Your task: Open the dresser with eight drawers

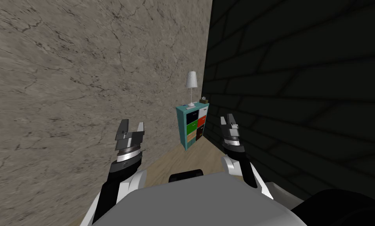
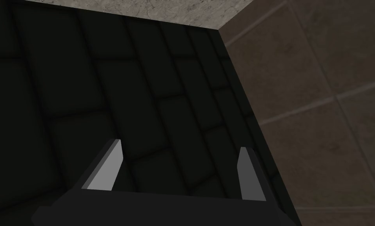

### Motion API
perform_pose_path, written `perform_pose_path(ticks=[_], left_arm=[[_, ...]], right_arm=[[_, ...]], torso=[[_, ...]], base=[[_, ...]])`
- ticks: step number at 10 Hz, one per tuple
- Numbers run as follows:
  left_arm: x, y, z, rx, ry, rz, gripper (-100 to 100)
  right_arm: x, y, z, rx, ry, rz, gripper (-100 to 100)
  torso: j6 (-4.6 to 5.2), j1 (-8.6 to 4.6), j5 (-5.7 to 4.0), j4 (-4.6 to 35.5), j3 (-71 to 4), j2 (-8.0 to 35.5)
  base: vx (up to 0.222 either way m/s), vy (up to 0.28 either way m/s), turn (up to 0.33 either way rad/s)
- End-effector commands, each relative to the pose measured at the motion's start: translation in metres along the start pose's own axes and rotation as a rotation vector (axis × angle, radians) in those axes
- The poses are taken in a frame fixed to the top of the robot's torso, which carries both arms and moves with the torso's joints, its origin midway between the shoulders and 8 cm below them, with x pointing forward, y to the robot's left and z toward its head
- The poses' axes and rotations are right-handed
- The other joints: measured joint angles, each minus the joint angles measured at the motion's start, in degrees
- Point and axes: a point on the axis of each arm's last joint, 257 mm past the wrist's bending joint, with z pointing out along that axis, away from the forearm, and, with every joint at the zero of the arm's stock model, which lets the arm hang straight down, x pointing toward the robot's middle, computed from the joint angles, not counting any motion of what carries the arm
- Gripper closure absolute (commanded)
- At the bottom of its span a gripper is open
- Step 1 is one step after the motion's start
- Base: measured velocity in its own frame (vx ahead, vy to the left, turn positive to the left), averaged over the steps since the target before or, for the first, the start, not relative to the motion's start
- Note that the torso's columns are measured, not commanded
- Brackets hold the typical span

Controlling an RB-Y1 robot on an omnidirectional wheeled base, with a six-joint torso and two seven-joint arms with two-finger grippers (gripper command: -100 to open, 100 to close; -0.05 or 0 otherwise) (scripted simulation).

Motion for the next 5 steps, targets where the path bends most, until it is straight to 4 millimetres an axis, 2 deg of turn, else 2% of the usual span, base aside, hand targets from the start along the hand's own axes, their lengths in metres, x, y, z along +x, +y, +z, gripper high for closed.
perform_pose_path(ticks=[1, 5], left_arm=[[0.0, 0.0, 0.0, 0.0, 0.0, 0.0, 0], [0.0, -0.0001, 0.0, 0.0, 0.0, 0.0, 0]], right_arm=[[0.0, 0.0, 0.0, 0.0, 0.0, 0.0, 0], [0.0, 0.0001, 0.0, 0.0, 0.0, 0.0, 0]], torso=[[0.0, 0.0, 0.0, 2.35, -4.67, 2.32], [0.0, 0.0, 0.0, 18.46, -36.92, 18.45]], base=[[0.0, 0.0, 0.0], [0.0, 0.0, 0.0]])
